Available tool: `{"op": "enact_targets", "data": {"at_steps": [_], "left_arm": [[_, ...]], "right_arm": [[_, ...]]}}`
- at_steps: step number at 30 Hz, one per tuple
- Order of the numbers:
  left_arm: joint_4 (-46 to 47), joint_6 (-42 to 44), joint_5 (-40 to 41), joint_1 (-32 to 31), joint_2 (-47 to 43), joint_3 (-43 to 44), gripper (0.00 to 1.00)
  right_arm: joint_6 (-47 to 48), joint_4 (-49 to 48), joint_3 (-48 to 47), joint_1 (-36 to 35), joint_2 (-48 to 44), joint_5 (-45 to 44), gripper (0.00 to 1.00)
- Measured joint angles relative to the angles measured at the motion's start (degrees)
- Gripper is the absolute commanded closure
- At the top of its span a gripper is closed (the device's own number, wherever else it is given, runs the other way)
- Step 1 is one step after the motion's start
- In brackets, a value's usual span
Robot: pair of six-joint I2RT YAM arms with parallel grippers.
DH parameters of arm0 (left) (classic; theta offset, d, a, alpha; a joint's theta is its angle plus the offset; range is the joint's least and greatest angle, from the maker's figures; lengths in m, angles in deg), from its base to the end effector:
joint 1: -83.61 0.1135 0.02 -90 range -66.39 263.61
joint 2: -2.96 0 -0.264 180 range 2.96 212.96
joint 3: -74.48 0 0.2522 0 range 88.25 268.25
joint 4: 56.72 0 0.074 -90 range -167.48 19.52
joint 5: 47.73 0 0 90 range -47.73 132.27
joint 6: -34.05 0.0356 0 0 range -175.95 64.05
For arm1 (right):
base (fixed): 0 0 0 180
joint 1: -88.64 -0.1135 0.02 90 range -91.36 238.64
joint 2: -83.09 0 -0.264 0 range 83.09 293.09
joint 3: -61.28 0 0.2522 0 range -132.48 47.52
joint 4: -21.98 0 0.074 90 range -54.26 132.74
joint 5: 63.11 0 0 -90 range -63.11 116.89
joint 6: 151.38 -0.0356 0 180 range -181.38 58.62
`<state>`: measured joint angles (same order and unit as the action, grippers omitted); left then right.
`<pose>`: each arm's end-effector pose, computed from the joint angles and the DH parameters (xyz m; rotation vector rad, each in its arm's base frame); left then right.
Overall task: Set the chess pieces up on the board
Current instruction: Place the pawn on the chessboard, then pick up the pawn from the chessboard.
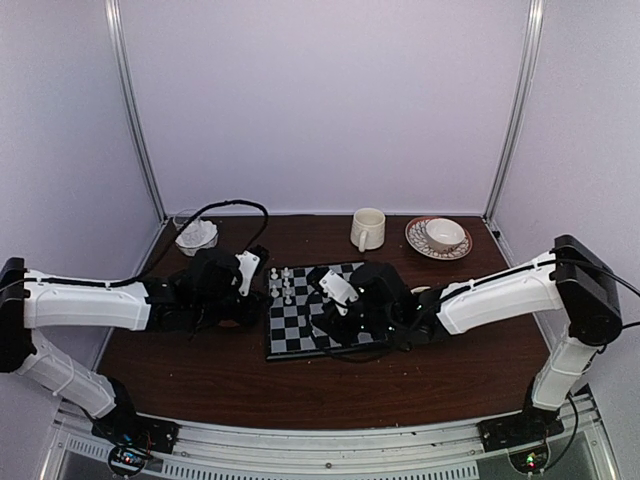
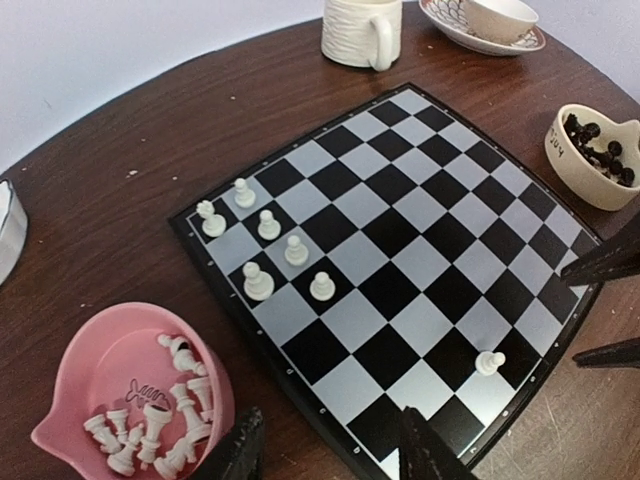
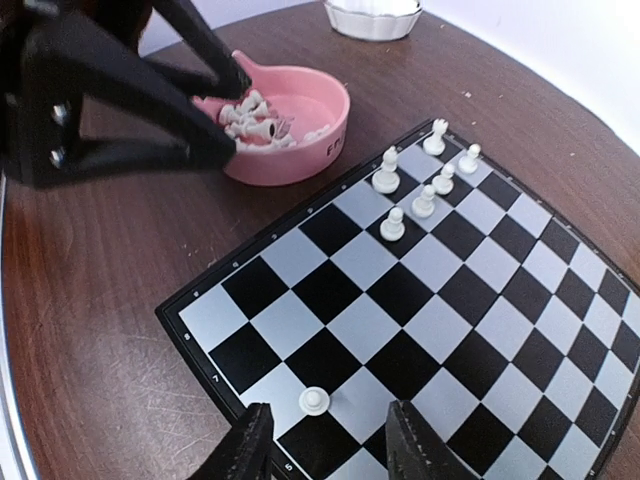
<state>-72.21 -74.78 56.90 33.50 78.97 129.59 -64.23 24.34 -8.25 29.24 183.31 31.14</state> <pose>0.1859 -0.2084 0.2154 0.4569 2.1626 -0.3973 0.1889 0.3246 0.1849 -1.0966 1.9440 0.6965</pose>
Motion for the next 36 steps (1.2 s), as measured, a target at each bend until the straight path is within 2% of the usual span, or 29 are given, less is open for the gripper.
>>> {"op": "enact_targets", "data": {"at_steps": [4, 11, 18, 23, 27, 33, 36], "left_arm": [[-0.3, 0.4, -3.2, -1.0, 5.4, 3.4, 0.52], [-3.3, 2.3, -5.5, -4.9, 14.4, 9.8, 0.53], [-6.3, 3.5, -7.2, -6.6, 20.6, 15.0, 0.54], [-8.2, 4.2, -7.9, -7.4, 23.9, 17.9, 0.60], [-9.6, 4.4, -8.1, -7.6, 26.4, 20.2, 0.75], [-10.8, 5.1, -8.3, -7.9, 28.1, 21.3, 0.80], [-11.8, 5.3, -8.3, -8.1, 28.4, 21.9, 0.87]], "right_arm": [[-0.9, -2.2, 2.6, 0.0, -3.7, -4.7, 0.59], [-5.6, -2.6, 4.8, 1.2, -4.9, -16.9, 0.59], [-10.7, -2.4, 6.9, 5.0, -6.4, -20.3, 0.59], [-12.8, -2.3, 7.5, 6.5, -6.9, -20.9, 0.59], [-13.6, -2.3, 7.7, 6.6, -7.3, -21.0, 0.59], [-13.7, -2.3, 7.7, 6.6, -7.3, -20.8, 0.59], [-13.7, -2.2, 7.7, 6.7, -7.3, -20.7, 0.59]]}}
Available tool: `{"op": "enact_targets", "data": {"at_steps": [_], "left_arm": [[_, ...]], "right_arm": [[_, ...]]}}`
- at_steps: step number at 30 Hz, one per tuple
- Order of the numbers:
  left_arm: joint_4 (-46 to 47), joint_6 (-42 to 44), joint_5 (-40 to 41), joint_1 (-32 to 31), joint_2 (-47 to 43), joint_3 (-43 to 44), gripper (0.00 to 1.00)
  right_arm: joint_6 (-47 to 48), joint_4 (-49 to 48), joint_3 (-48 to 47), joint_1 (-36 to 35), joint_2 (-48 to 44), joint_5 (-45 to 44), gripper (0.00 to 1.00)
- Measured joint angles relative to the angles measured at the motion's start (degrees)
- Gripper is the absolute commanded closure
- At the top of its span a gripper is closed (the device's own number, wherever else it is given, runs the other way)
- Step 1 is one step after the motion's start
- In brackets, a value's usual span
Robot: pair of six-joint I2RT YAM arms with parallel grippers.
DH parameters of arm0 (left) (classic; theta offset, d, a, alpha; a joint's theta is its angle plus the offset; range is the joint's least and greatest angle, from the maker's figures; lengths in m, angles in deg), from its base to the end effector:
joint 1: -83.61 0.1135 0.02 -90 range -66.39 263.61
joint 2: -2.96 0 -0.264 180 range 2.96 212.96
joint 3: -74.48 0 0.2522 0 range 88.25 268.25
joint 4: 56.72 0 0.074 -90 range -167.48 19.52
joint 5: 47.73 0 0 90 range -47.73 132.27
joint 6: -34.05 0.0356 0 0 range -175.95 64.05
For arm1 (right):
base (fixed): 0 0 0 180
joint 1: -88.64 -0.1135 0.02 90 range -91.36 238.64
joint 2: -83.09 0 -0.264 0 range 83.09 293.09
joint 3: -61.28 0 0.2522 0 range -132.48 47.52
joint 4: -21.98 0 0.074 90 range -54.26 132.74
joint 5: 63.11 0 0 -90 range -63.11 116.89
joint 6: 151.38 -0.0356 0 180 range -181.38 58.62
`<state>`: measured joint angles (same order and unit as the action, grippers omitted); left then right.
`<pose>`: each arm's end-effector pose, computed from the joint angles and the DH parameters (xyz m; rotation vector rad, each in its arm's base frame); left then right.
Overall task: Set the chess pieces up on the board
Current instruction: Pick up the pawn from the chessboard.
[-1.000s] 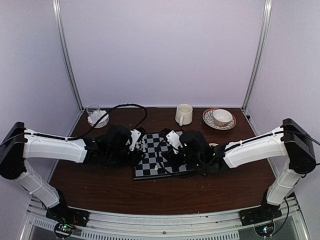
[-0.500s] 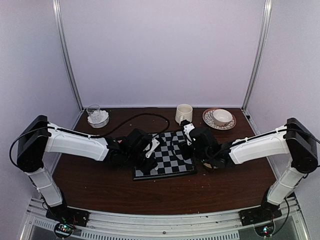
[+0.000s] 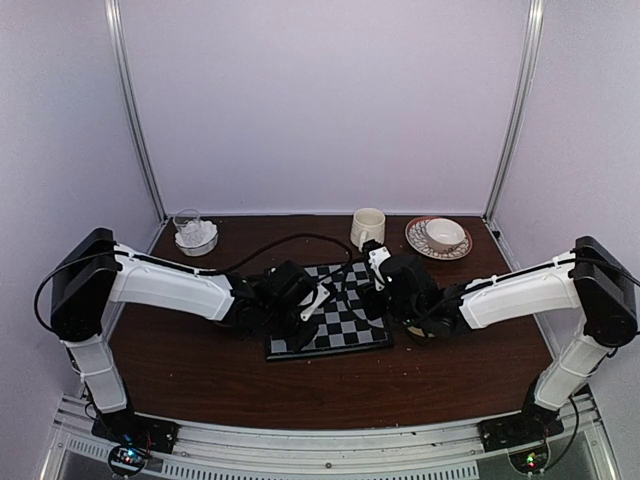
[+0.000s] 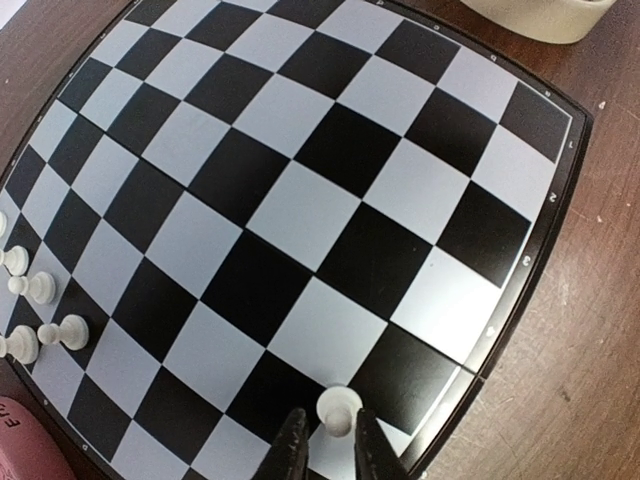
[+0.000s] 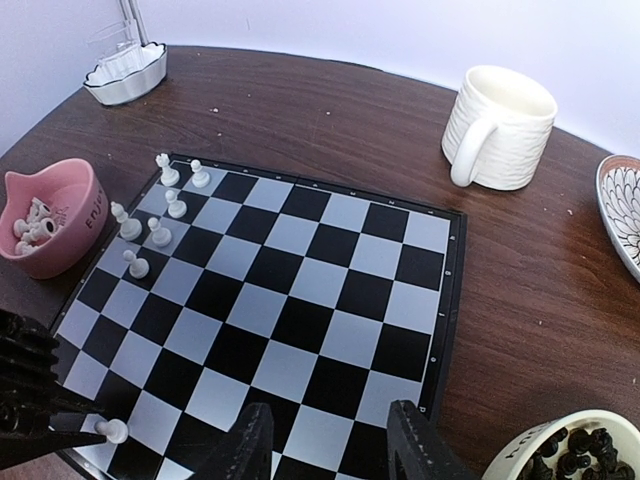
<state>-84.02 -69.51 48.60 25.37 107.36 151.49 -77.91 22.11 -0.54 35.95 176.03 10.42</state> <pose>0.1996 -0.3149 0.1639 0.9300 2.3813 -0.3625 0.2153 0.2658 0.1907 -0.4921 2.0621 0.4239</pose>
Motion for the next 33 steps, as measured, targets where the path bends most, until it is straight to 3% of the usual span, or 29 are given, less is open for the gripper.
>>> {"op": "enact_targets", "data": {"at_steps": [6, 10, 15, 22, 33], "left_arm": [[-0.6, 0.2, -0.1, -0.1, 0.6, 0.9, 0.90], [-0.8, 0.2, -0.1, -0.1, 0.7, 1.1, 0.84], [-1.4, 0.2, -0.1, -0.1, 1.4, 1.4, 0.83], [-1.6, 0.2, 0.0, -0.1, 2.1, 1.9, 0.99], [-1.6, -1.3, 6.0, 0.4, 1.3, 1.4, 1.00]], "right_arm": [[0.0, 0.1, 0.0, 0.1, 0.0, 0.7, 0.59], [0.0, 0.1, 0.0, 0.1, 0.0, 1.2, 0.59], [0.0, 0.1, 0.0, 0.1, 0.0, 1.4, 0.59], [0.0, 0.1, 0.0, 0.1, 0.0, 1.5, 0.59], [0.1, 0.1, 0.0, 0.1, 0.0, 2.1, 0.59]]}}
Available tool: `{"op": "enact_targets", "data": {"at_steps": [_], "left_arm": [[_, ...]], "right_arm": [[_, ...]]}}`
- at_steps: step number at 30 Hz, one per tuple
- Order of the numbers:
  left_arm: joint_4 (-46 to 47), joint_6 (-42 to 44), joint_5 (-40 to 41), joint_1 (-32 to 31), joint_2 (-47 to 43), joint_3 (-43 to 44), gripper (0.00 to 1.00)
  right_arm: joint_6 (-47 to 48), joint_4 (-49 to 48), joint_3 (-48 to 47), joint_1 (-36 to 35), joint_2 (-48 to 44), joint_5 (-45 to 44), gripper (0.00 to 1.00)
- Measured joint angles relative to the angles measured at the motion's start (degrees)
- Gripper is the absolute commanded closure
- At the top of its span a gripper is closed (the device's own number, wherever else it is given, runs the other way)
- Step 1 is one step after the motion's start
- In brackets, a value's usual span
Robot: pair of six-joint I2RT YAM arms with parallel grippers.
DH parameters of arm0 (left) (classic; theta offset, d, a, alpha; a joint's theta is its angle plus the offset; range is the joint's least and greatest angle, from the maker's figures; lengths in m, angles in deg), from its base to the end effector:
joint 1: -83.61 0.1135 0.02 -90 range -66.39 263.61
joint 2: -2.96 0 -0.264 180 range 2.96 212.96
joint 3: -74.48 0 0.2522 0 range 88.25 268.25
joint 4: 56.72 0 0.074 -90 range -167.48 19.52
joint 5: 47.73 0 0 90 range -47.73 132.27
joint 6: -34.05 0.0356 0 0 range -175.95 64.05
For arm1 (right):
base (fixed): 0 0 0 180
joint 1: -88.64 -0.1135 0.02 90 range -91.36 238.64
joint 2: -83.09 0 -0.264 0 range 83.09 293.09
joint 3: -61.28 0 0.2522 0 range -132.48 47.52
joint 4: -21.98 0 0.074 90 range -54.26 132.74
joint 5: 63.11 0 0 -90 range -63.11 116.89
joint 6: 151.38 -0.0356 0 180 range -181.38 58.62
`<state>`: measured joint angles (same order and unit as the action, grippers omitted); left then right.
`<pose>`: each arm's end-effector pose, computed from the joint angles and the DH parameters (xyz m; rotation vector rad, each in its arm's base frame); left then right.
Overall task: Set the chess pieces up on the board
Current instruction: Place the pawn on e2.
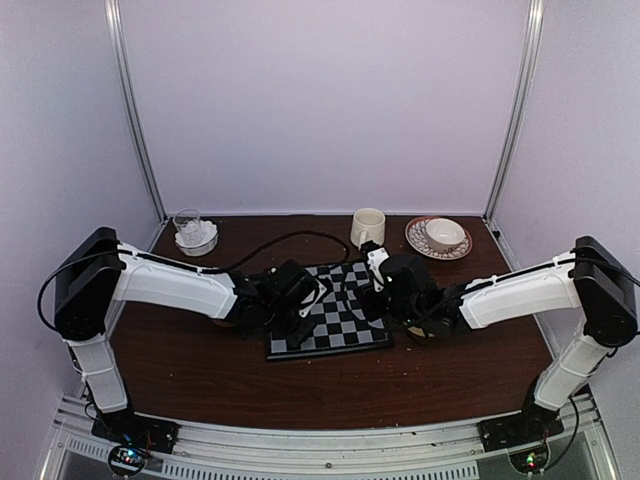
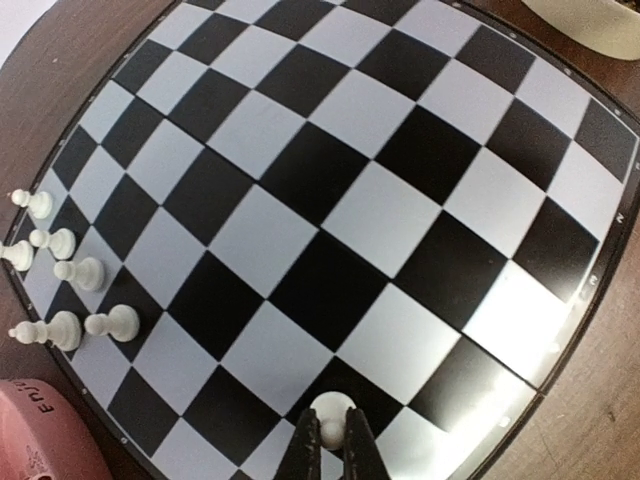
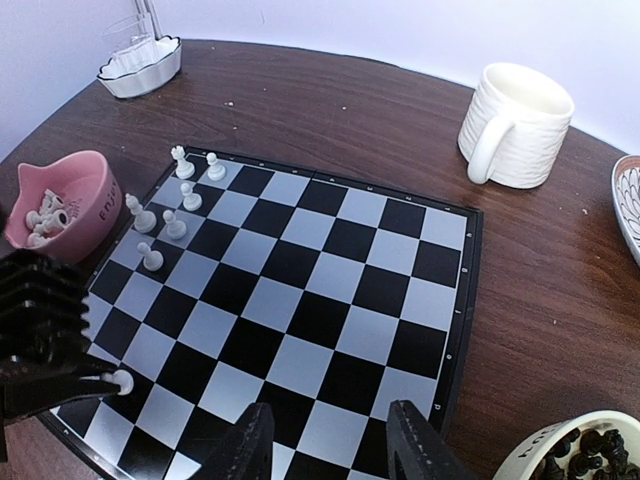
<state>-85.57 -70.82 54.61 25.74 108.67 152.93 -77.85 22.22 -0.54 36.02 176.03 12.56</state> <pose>0.2066 -0.3146 0.1618 0.8503 2.3861 -0.2370 0.2147 0.2665 0.1903 -0.5173 2.0692 0.4573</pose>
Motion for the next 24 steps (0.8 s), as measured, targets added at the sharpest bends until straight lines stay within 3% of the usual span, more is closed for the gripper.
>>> {"op": "enact_targets", "data": {"at_steps": [12, 24], "left_arm": [[0.5, -1.6, 7.0, 3.8, -0.6, -0.2, 1.00], [1.1, -1.6, 7.5, 4.8, 1.0, 0.3, 0.99]], "right_arm": [[0.0, 0.0, 0.0, 0.0, 0.0, 1.0, 0.59], [0.0, 0.0, 0.0, 0.0, 0.0, 1.6, 0.59]]}}
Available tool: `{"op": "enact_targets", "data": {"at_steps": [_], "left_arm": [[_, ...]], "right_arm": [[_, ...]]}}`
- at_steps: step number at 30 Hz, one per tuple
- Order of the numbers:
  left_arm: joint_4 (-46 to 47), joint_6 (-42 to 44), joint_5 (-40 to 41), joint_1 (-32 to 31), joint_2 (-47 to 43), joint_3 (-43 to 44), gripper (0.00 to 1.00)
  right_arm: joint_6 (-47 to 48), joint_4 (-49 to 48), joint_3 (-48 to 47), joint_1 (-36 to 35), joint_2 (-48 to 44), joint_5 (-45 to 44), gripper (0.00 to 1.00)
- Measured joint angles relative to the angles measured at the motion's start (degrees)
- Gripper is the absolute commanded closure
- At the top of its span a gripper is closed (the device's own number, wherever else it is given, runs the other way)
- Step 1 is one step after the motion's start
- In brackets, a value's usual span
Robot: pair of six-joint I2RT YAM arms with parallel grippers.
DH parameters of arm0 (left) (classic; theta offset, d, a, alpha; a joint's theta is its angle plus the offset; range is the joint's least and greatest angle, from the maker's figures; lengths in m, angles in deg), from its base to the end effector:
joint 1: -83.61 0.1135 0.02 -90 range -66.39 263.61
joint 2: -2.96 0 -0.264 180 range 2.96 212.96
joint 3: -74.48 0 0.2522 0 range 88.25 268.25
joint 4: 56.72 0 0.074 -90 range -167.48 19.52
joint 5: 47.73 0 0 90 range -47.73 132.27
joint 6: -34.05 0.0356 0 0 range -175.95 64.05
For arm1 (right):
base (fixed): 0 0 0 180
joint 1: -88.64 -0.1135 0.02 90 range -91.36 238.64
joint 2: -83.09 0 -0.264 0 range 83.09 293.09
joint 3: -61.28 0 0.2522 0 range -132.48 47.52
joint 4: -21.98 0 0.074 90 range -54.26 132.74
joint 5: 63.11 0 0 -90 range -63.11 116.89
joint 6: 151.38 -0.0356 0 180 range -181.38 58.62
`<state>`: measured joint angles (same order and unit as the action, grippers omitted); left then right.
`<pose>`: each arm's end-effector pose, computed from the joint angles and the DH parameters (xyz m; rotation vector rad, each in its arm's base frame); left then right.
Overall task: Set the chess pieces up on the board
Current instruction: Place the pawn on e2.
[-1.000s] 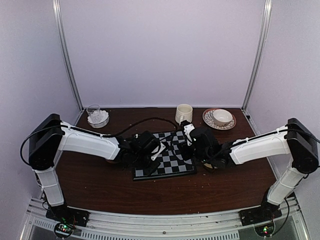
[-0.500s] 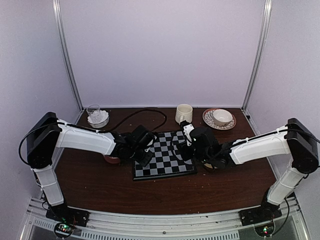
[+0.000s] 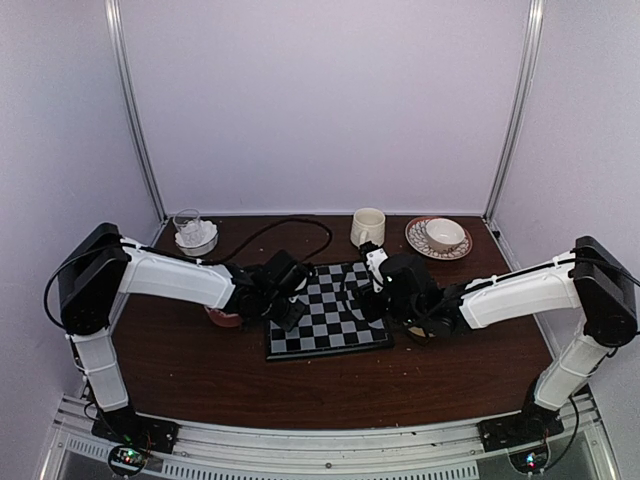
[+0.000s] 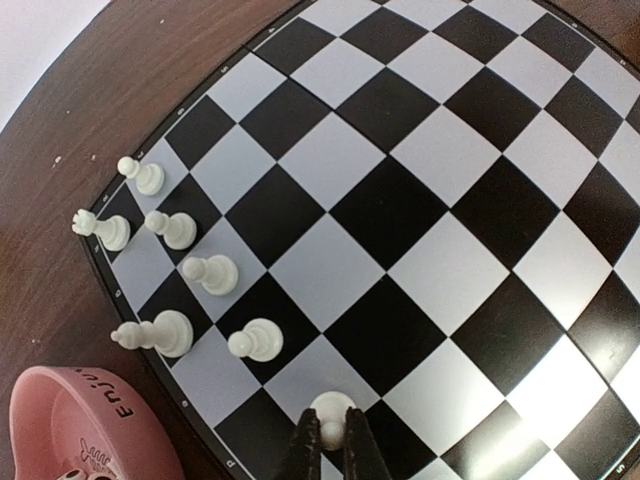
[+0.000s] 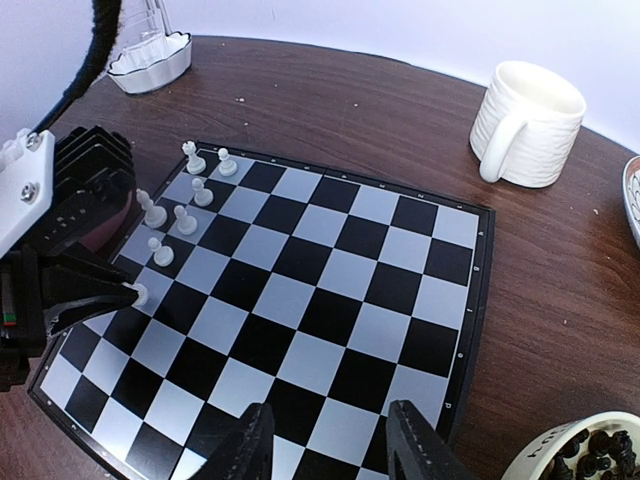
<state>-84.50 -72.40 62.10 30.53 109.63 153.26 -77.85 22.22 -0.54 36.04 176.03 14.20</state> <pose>0.2375 -0.2960 0.1597 0.6466 2.3757 -0.0800 0.2141 0.2672 0.1902 -0.5359 2.0733 0.4847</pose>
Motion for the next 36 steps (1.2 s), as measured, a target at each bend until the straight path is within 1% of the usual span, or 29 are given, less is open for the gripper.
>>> {"op": "enact_targets", "data": {"at_steps": [19, 28, 36], "left_arm": [[-0.4, 0.0, 0.1, 0.4, 1.4, 1.5, 0.96], [-1.2, 0.0, 0.3, 0.5, 3.2, 3.2, 0.90], [-1.9, 0.0, 0.9, 0.5, 3.2, 3.3, 0.90]], "right_arm": [[0.0, 0.0, 0.0, 0.0, 0.0, 0.7, 0.60], [0.1, 0.0, 0.0, 0.0, 0.0, 0.9, 0.60], [0.2, 0.0, 0.0, 0.0, 0.0, 1.2, 0.60]]}}
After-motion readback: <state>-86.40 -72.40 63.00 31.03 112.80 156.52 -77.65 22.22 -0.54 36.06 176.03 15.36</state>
